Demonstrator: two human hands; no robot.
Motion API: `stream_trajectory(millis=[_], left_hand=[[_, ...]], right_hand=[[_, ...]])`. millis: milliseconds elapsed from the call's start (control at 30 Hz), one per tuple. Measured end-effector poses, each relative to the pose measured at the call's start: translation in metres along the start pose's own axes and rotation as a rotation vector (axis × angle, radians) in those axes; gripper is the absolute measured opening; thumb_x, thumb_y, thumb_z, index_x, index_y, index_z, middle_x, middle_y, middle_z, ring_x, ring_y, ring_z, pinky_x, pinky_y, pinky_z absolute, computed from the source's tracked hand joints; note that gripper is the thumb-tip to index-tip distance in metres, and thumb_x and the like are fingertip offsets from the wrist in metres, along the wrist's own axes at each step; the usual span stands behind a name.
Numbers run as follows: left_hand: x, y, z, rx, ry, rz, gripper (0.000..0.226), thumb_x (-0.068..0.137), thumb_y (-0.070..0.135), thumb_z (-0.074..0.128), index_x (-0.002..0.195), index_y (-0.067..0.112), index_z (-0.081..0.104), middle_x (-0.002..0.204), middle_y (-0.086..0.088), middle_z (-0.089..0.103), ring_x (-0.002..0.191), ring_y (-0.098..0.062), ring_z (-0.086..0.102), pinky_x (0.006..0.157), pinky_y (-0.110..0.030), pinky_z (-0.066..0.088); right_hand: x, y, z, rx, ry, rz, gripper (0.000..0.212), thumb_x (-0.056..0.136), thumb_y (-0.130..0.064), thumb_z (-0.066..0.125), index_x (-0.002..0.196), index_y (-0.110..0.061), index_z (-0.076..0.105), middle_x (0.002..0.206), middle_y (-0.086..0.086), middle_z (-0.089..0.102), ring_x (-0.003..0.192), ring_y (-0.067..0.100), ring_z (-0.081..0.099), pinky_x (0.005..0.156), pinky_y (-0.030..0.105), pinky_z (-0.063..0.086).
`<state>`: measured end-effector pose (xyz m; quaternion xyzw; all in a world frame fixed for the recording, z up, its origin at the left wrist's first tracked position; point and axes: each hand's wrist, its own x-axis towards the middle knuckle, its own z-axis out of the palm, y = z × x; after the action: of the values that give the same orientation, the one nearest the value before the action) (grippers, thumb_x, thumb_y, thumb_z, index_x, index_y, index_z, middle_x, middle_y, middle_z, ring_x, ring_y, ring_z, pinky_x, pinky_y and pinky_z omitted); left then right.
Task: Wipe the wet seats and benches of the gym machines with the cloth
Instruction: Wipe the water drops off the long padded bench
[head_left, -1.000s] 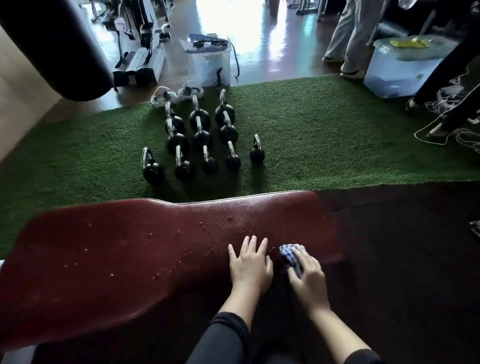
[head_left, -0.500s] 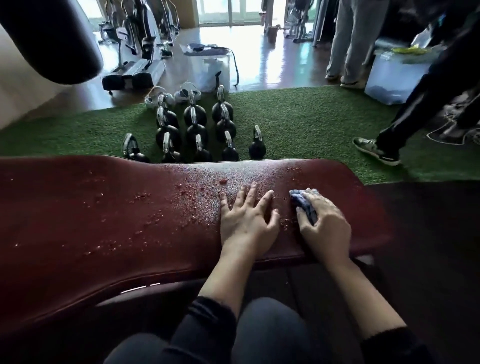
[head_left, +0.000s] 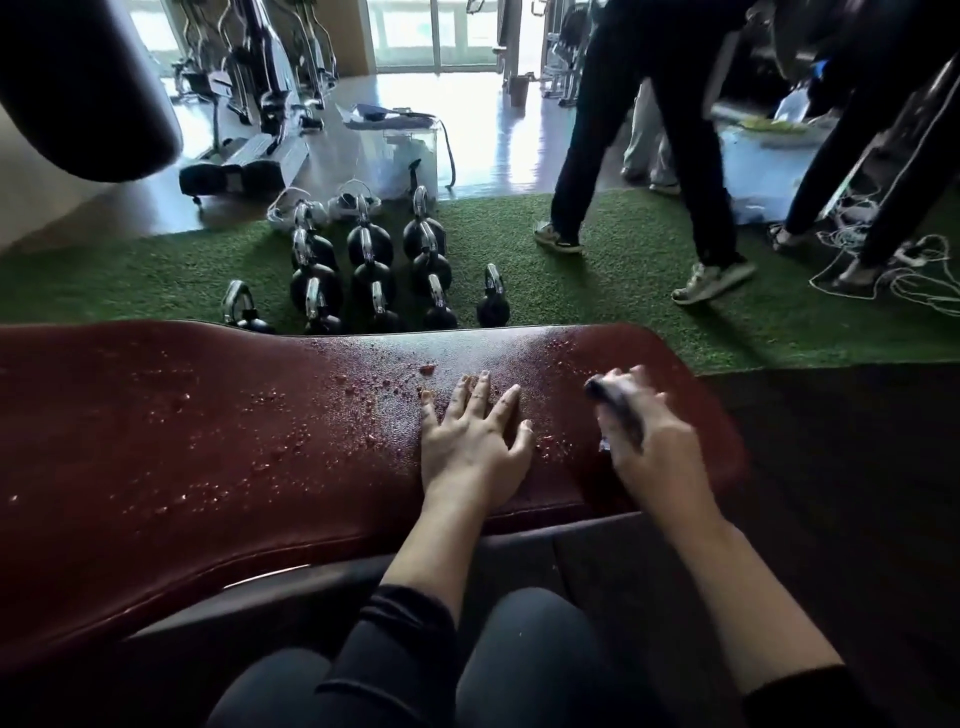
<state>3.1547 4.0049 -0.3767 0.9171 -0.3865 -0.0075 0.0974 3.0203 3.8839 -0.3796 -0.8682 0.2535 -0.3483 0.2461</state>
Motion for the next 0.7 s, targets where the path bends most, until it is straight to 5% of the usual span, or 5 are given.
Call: stream_trajectory(millis=[67, 167, 367, 533, 700], left_hand=[[0.0, 0.0, 0.0, 0.0, 0.001, 0.0, 0.056, 0.096, 0.059, 0.024, 0.15, 0.046, 0.015, 0.162, 0.01, 0.004, 0.149, -0.013, 0.0, 0.116, -0.047, -0.01], [0.0, 0.0, -0.001, 0.004, 0.003, 0.0, 0.056, 0.096, 0.06, 0.023, 0.15, 0.046, 0.015, 0.161, 0.011, 0.004, 0.149, -0.013, 0.001, 0.116, -0.046, -0.009], [0.002, 0.0, -0.002, -0.018, 0.016, -0.004, 0.055, 0.095, 0.059, 0.026, 0.149, 0.046, 0.02, 0.161, 0.011, 0.007, 0.148, -0.011, 0.003, 0.116, -0.045, -0.006], [0.003, 0.001, -0.001, -0.011, 0.028, -0.001, 0.056, 0.095, 0.059, 0.026, 0.149, 0.046, 0.021, 0.161, 0.012, 0.008, 0.148, -0.011, 0.003, 0.116, -0.046, -0.004], [0.002, 0.001, 0.0, 0.005, 0.043, 0.004, 0.056, 0.095, 0.06, 0.026, 0.149, 0.046, 0.021, 0.161, 0.012, 0.008, 0.148, -0.011, 0.003, 0.116, -0.047, -0.003]], right_hand=[[-0.01, -0.003, 0.008, -0.103, -0.226, -0.12, 0.052, 0.087, -0.052, 0.042, 0.121, -0.02, 0.064, 0.132, 0.002, 0.059, 0.136, 0.015, 0.038, 0.116, 0.031, 0.019], [-0.006, -0.002, 0.005, -0.172, -0.192, -0.096, 0.064, 0.083, -0.063, 0.03, 0.127, -0.028, 0.059, 0.144, -0.007, 0.044, 0.143, 0.01, 0.02, 0.117, 0.037, 0.007], [-0.002, 0.018, 0.012, -0.319, -0.437, 0.073, 0.075, 0.075, -0.072, 0.009, 0.145, -0.046, 0.014, 0.154, -0.021, -0.008, 0.145, 0.005, -0.007, 0.117, 0.033, -0.008], [0.009, 0.02, -0.004, -0.408, -0.51, 0.02, 0.08, 0.068, -0.058, 0.003, 0.147, -0.042, 0.007, 0.156, -0.021, 0.001, 0.144, -0.001, -0.004, 0.113, 0.034, -0.018], [-0.01, 0.007, 0.016, -0.414, -0.308, 0.056, 0.086, 0.076, -0.06, 0.002, 0.151, -0.02, 0.012, 0.158, -0.004, 0.014, 0.146, 0.011, 0.012, 0.117, 0.03, -0.002]])
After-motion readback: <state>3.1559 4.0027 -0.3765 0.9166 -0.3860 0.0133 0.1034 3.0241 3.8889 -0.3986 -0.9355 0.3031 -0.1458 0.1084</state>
